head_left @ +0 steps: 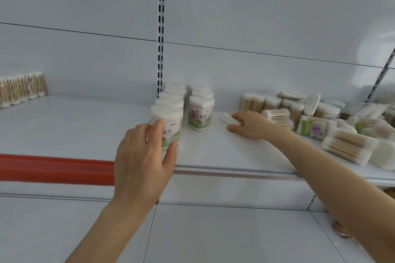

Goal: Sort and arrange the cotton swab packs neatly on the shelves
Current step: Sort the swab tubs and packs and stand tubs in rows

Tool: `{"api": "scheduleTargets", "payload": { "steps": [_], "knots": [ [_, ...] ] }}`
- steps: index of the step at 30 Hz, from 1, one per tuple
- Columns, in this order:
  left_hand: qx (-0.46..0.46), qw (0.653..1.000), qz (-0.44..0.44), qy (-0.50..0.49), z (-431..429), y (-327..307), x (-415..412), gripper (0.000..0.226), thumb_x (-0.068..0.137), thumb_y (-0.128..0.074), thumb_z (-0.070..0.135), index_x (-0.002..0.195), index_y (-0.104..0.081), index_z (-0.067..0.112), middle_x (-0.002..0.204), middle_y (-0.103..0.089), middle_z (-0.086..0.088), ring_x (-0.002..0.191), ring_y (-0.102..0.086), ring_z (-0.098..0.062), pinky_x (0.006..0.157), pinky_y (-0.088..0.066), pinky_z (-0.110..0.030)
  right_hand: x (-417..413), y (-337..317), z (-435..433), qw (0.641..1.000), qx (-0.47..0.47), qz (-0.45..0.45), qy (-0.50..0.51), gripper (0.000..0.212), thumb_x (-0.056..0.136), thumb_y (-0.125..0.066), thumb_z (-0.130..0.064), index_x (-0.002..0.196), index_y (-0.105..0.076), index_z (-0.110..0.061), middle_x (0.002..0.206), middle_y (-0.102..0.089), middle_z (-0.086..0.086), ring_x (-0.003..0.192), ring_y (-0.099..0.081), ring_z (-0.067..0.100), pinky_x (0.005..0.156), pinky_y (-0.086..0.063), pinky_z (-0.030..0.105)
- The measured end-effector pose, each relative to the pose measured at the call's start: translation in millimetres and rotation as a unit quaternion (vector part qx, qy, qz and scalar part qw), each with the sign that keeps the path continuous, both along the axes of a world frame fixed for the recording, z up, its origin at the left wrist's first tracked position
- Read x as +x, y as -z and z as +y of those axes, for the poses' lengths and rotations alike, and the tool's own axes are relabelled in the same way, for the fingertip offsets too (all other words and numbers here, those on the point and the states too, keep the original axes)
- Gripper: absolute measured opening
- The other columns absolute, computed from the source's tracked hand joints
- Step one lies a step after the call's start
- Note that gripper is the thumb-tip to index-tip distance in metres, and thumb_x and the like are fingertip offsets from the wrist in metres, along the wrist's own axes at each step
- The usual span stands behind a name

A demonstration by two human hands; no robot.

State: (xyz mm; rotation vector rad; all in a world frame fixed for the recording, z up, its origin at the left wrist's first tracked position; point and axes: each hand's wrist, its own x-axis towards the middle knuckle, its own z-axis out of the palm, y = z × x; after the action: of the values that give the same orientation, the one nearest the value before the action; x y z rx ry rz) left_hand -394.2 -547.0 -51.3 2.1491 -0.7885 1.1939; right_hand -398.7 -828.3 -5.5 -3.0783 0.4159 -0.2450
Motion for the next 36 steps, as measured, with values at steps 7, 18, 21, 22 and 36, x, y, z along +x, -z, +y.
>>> {"api": "scheduleTargets", "payload": {
  "steps": [7,18,21,22,36],
  "knots": [
    [-0.088,0.989,-0.089,0.079,-32.0,-3.4,-25.6,0.035,0.086,-0.053,0.024,0.111,-0.053,0.000,0.097,-0.052,-0.014,0.086,-0.048,-0.028,0.073,-0.040,-0.033,-48.2,-11.7,-13.7,0.990,-0.018,-0.073,-0.118,0.022,0.093,-0.050,-0.018,0.096,-0.063,-0.001,0.091,-0.065,0.011,0.088,-0.059,0.027,0.080,-0.043,0.036],
    [-0.025,0.961,0.181,0.208,-145.4,-37.7,-42.8,0.019,0.083,-0.066,0.010,0.097,-0.056,0.002,0.089,-0.058,-0.011,0.080,-0.056,-0.027,0.067,-0.040,-0.026,-97.4,-57.1,-68.7,0.947,0.212,-0.195,-0.146,0.017,0.092,-0.055,-0.015,0.099,-0.066,-0.004,0.094,-0.067,0.013,0.085,-0.057,0.014,0.082,-0.046,0.032],
    [-0.087,0.967,0.175,0.161,-143.7,-35.8,-47.8,0.021,0.083,-0.065,0.011,0.086,-0.044,0.009,0.076,-0.047,0.000,0.065,-0.044,-0.016,0.055,-0.033,-0.012,-91.6,-57.8,-110.3,0.971,0.111,-0.203,-0.058,0.022,0.090,-0.056,-0.017,0.108,-0.065,-0.007,0.105,-0.066,0.009,0.097,-0.059,0.022,0.086,-0.043,0.029],
    [-0.105,0.966,0.182,0.152,-144.1,-36.1,-51.0,0.022,0.083,-0.064,0.011,0.087,-0.043,0.009,0.077,-0.048,-0.002,0.066,-0.044,-0.018,0.054,-0.033,-0.011,-89.6,-57.6,-120.4,0.972,0.106,-0.206,-0.048,0.024,0.090,-0.056,-0.017,0.111,-0.063,-0.005,0.107,-0.065,0.011,0.101,-0.059,0.025,0.088,-0.043,0.030],
    [-0.173,0.930,0.248,0.210,-199.3,-40.9,-87.6,0.020,0.088,-0.059,0.015,0.099,-0.046,0.005,0.076,-0.053,0.009,0.067,-0.051,-0.004,0.051,-0.038,-0.009,-153.4,-69.3,-157.1,0.988,0.085,-0.128,-0.027,0.048,0.084,-0.061,-0.043,0.123,-0.055,-0.014,0.122,-0.058,0.006,0.108,-0.054,0.019,0.091,-0.042,0.029]
  ]
}}
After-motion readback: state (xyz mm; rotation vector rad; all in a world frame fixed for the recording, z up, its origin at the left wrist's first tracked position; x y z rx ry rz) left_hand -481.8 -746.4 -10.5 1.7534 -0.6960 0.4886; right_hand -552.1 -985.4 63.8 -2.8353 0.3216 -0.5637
